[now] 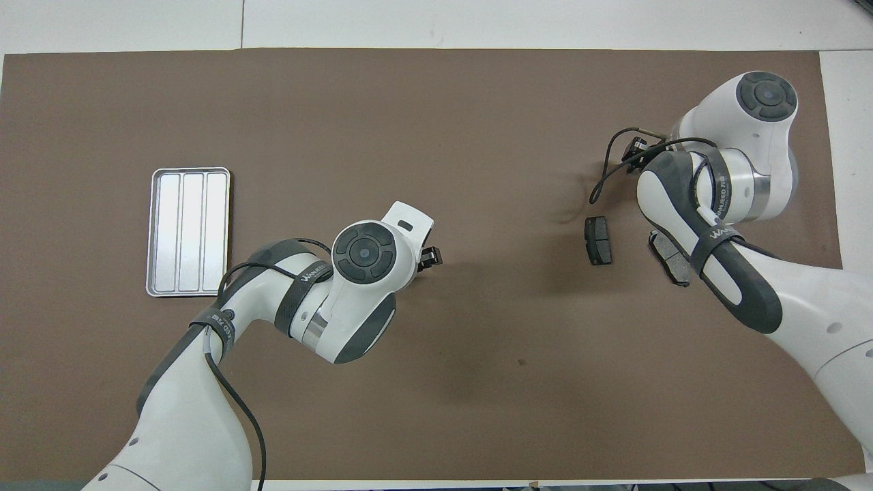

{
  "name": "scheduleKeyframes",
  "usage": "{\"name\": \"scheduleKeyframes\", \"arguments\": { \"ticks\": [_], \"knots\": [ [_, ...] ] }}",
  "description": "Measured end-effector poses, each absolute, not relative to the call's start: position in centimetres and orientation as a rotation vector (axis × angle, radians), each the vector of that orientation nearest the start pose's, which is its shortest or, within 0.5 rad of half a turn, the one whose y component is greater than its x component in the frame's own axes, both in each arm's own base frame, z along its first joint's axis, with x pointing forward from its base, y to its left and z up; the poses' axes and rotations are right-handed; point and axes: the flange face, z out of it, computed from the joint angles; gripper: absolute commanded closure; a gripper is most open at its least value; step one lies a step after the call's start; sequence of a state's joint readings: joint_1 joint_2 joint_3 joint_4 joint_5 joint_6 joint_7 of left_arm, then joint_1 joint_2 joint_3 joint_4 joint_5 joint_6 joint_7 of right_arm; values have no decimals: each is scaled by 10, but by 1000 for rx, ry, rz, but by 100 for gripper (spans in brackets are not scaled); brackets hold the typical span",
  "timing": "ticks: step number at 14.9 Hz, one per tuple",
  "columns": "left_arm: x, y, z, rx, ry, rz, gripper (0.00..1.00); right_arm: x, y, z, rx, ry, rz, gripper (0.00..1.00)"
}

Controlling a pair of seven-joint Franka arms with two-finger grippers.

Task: Pick bearing gear from pile to tray
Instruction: 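Put the gear in the tray with the left gripper while the right gripper advances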

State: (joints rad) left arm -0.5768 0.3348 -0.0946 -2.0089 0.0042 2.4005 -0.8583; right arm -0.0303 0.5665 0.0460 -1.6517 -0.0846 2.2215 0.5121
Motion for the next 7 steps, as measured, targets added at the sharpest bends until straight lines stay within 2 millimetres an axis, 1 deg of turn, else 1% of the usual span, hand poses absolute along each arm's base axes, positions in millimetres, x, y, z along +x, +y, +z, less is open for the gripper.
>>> {"name": "scheduleKeyframes", "arguments": {
  "ticks": [1, 7],
  "knots": [
    [477, -378, 292, -3189, -302, -38, 3, 684, 5, 285, -3100, 711, -29, 100],
    [478, -380, 290, -3206, -302, -65, 5, 685, 8, 288, -3098, 706, -36, 100]
  ]
}}
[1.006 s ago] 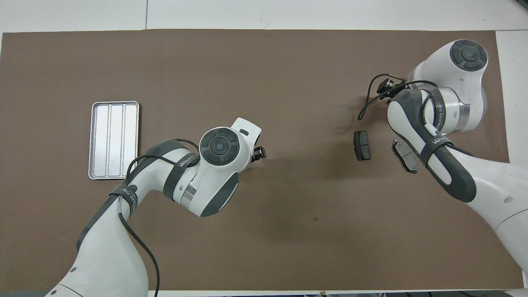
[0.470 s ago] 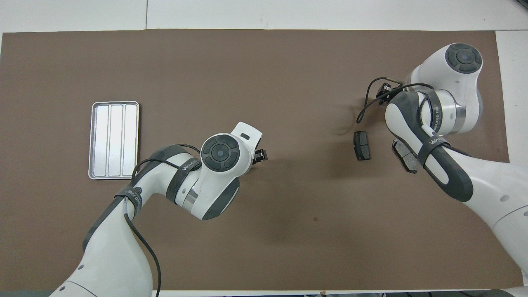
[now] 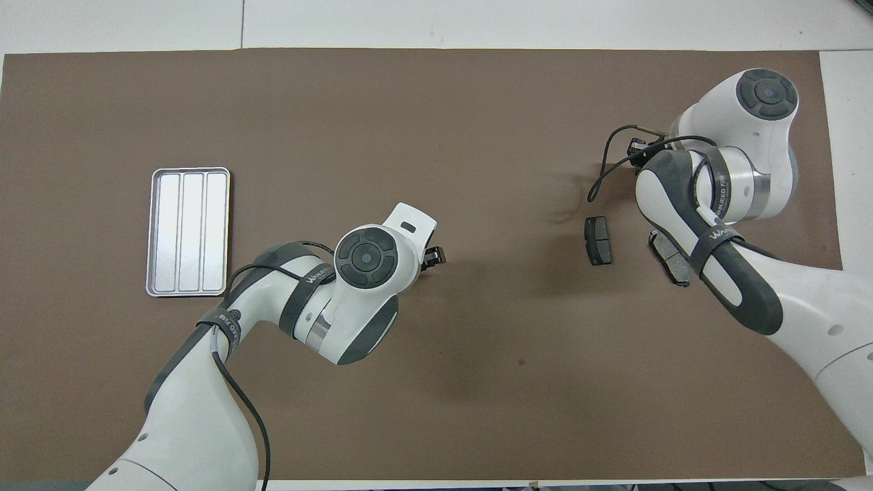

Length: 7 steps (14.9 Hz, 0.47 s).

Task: Pick bearing gear from pile to tray
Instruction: 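Put the gear in the tray with the left gripper while the right gripper advances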

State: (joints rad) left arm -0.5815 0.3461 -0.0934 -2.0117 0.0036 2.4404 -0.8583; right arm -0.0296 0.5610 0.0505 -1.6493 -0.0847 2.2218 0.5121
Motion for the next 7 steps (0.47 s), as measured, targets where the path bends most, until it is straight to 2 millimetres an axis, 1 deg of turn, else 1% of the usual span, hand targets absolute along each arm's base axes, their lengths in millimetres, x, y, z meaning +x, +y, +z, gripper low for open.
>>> {"name": "scheduleKeyframes", "arguments": {
  "ticks": [3, 4, 5, 6, 7],
  "knots": [
    [481, -377, 290, -3206, -286, -71, 8, 685, 8, 288, -3098, 705, -36, 100],
    [482, -376, 290, -3205, -280, -73, 13, 684, 8, 289, -3101, 704, -26, 100],
    [483, -375, 290, -3204, -273, -77, 27, 684, 8, 291, -3112, 702, 4, 100],
    [483, -374, 290, -3202, -269, -81, 51, 684, 7, 298, -3134, 692, 42, 100],
    [484, -374, 290, -3202, -267, -85, 88, 686, 6, 311, -3159, 665, 78, 100]
  ]
}}
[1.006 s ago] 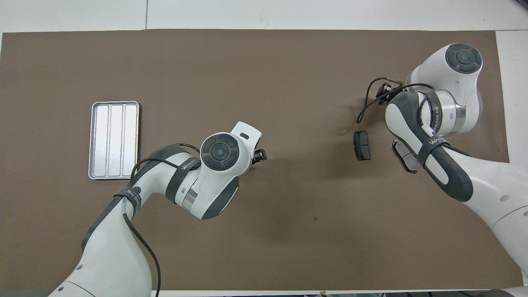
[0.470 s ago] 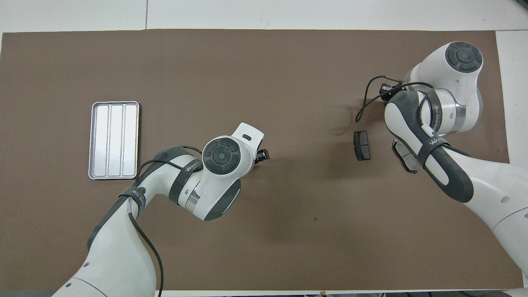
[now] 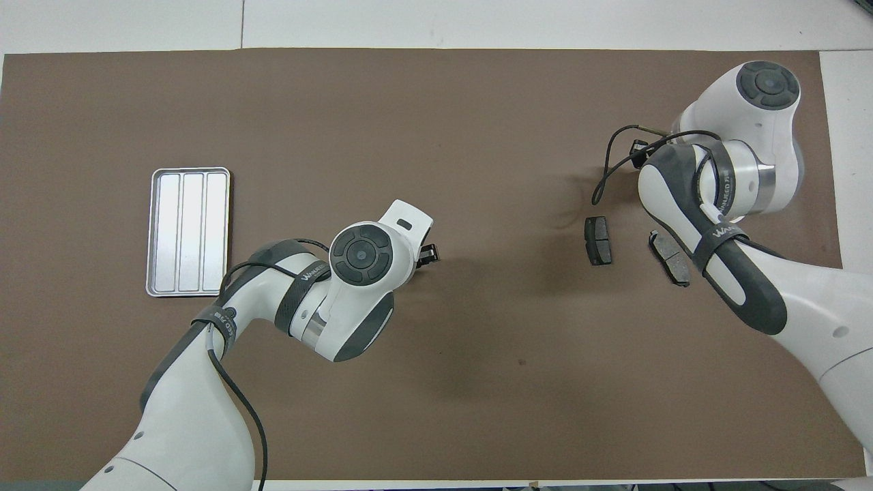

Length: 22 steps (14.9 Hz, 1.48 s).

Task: Pick bearing gear from pile to tray
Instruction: 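Put the gear in the tray with the left gripper while the right gripper advances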

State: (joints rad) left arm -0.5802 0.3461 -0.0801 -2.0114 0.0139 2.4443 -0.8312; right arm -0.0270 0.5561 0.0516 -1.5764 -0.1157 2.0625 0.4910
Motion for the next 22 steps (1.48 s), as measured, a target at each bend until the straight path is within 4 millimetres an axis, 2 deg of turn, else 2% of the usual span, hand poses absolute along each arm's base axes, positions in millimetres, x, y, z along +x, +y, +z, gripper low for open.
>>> {"name": "scheduleKeyframes", "arguments": {
  "ticks": [1, 4, 7, 8, 9, 10, 11, 13, 14, 15, 16, 17, 18, 19, 20, 22],
  "knots": [
    [485, -373, 291, -3202, -266, -89, 100, 689, 5, 327, -3182, 616, 100, 100],
    [487, -373, 297, -3206, -271, -104, 100, 683, 7, 384, -3209, 517, 127, 100],
    [494, -372, 306, -3198, -281, -96, 100, 667, 29, 437, -3221, 465, 127, 100],
    [503, -368, 317, -3174, -299, -66, 100, 660, 40, 452, -3219, 440, 123, 100],
    [517, -359, 337, -3151, -307, -36, 100, 654, 54, 467, -3211, 419, 123, 100],
    [535, -339, 368, -3137, -283, -16, 100, 647, 69, 479, -3198, 429, 123, 100],
    [553, -308, 407, -3131, -236, -6, 100, 640, 87, 490, -3184, 465, 119, 100],
    [573, -217, 481, -3129, -126, -6, 100, 626, 134, 503, -3152, 570, 108, 100],
    [576, -167, 506, -3127, -62, -3, 100, 619, 162, 506, -3128, 650, 103, 100],
    [577, -120, 520, -3126, 0, 2, 100, 610, 191, 507, -3097, 744, 103, 100],
    [579, -75, 523, -3125, 62, 6, 100, 601, 222, 507, -3061, 836, 101, 100],
    [580, -33, 518, -3124, 122, 19, 100, 590, 253, 508, -3025, 918, 87, 100],
    [580, 2, 507, -3126, 166, 24, 100, 579, 284, 508, -2991, 985, 69, 100],
    [580, 28, 492, -3127, 196, 9, 100, 566, 314, 505, -2958, 1040, 50, 100],
    [579, 41, 474, -3125, 212, -21, 100, 554, 344, 500, -2927, 1085, 34, 100],
    [574, 38, 432, -3120, 234, -72, 100, 534, 392, 477, -2878, 1143, 18, 100]
  ]
}}
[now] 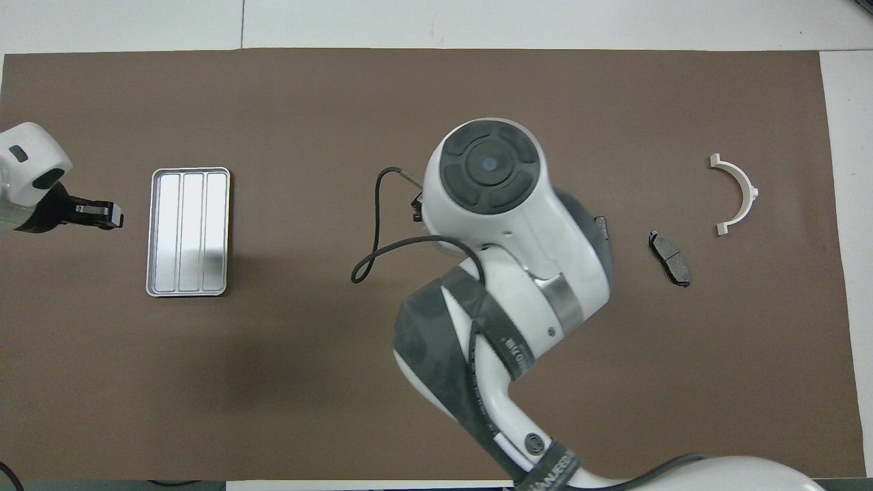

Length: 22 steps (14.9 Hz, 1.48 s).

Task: Pick bearing gear from pile to tray
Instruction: 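Put the gear in the tray with the left gripper while the right gripper advances, then release the second gear mid-table with the right gripper while the left gripper approaches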

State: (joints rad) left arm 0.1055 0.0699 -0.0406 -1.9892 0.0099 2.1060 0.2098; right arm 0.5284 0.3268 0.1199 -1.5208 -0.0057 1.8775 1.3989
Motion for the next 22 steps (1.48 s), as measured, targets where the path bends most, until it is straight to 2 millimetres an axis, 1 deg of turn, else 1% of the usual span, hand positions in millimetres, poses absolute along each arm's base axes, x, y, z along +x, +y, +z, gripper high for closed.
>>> {"name": "scheduleKeyframes", "arguments": {
  "ticks": [1, 2, 4, 6, 8, 9, 10, 11, 12, 14, 15, 16, 17, 18, 20, 21, 22],
  "knots": [
    [569, 32, 414, -3120, 248, -73, 100, 528, 409, 462, -2860, 1161, 14, 100],
    [564, 27, 400, -3121, 258, -65, 100, 526, 420, 447, -2844, 1170, 10, 100],
    [559, 21, 383, -3121, 259, -75, 100, 524, 433, 418, -2832, 1170, 10, 100],
    [555, 19, 369, -3121, 257, -85, 100, 521, 446, 389, -2816, 1194, 7, 100],
    [551, 19, 354, -3122, 255, -82, 100, 516, 469, 349, -2799, 1218, -53, 100],
    [549, 19, 345, -3123, 251, -85, 100, 514, 478, 328, -2796, 1224, -74, 100],
    [548, 19, 335, -3124, 241, -93, 100, 514, 482, 310, -2792, 1223, -84, 100],
    [546, 18, 325, -3126, 229, -93, 100, 516, 483, 297, -2785, 1222, -89, 100],
    [545, 18, 315, -3128, 221, -84, 100, 520, 481, 289, -2776, 1228, -93, 100],
    [542, 14, 300, -3133, 209, -57, 100, 524, 477, 290, -2765, 1236, -99, 100],
    [542, 13, 299, -3134, 199, -58, 100, 526, 475, 290, -2762, 1240, -101, 100],
    [543, 12, 299, -3135, 189, -64, 85, 526, 475, 289, -2759, 1240, -103, 72],
    [543, 12, 299, -3135, 175, -67, 22, 526, 475, 289, -2759, 1240, -103, 24],
    [543, 11, 299, -3136, 169, -67, 0, 526, 475, 289, -2758, 1242, -103, 0],
    [543, 6, 299, -3136, 178, -59, 0, 527, 473, 290, -2755, 1258, -103, 0],
    [544, 1, 302, -3137, 186, -44, 0, 529, 472, 292, -2757, 1273, -102, 0],
    [550, -3, 311, -3138, 195, -11, 0, 533, 470, 297, -2757, 1296, -102, 0]
  ]
}}
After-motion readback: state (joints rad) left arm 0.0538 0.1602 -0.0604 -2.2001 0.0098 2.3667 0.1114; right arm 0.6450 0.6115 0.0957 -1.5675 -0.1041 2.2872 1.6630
